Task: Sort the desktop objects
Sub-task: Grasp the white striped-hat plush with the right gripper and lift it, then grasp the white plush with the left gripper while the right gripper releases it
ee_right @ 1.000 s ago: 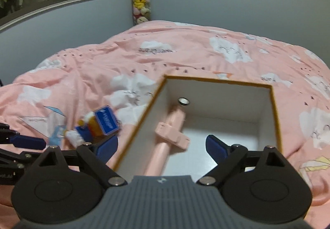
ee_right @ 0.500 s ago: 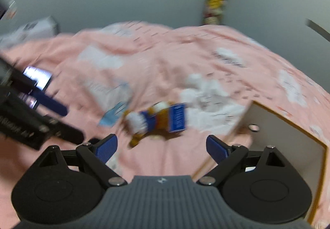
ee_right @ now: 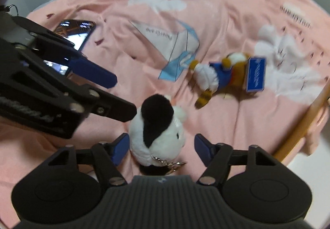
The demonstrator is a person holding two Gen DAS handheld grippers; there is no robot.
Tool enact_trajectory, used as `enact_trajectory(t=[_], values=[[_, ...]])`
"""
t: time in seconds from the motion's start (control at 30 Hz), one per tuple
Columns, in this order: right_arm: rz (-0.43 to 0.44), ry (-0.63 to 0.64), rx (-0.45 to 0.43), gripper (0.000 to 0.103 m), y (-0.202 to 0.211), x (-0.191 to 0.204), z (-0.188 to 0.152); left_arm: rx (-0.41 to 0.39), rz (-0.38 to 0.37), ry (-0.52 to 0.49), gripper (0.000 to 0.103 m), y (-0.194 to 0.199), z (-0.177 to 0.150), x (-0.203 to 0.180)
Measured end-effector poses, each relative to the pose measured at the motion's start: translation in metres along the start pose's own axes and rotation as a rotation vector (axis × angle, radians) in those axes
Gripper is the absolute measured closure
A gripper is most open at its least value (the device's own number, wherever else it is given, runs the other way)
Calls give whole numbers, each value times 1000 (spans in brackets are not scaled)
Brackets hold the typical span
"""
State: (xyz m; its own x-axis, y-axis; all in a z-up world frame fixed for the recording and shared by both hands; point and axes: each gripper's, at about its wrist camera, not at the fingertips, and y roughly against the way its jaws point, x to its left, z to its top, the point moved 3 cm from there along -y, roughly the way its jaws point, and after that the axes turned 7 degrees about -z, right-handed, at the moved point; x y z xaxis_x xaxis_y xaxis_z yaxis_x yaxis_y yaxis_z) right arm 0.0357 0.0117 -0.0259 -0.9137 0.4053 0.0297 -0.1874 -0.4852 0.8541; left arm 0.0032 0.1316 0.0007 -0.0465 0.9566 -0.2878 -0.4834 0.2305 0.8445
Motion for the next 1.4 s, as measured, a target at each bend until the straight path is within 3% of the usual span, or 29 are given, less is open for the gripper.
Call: enact_trajectory(t=[0.17, 0.23, 0.4, 0.53, 0.73, 0.93, 1.07, 1.23, 1.4], values=[[78, -95, 59, 36, -22, -8, 4, -15, 16, -26, 44, 2, 2, -1], [109, -131, 77, 42, -27, -11, 3, -24, 26, -41, 44, 2, 3, -1], [111, -210, 31, 50, -8, -35, 8, -36, 44, -98, 44, 3, 9, -4], [141, -363, 27, 51, 5, -67, 18, -52, 61, -178, 44, 2, 13, -12], [117, -603, 43, 51, 18, -99, 22, -40, 61, -335, 44, -13, 4, -36], [59, -759, 107, 52, 24, -105, 17, -19, 23, -321, 44, -26, -1, -45], [121, -810, 86, 55, 7, -101, 25, -11, -14, -313, 44, -30, -3, -52], [138, -770, 57, 55, -4, -95, 35, 13, 25, -240, 44, -41, -7, -45], [53, -669, 17, 54, 14, -98, 30, 26, -5, -179, 41, -47, -4, -41]])
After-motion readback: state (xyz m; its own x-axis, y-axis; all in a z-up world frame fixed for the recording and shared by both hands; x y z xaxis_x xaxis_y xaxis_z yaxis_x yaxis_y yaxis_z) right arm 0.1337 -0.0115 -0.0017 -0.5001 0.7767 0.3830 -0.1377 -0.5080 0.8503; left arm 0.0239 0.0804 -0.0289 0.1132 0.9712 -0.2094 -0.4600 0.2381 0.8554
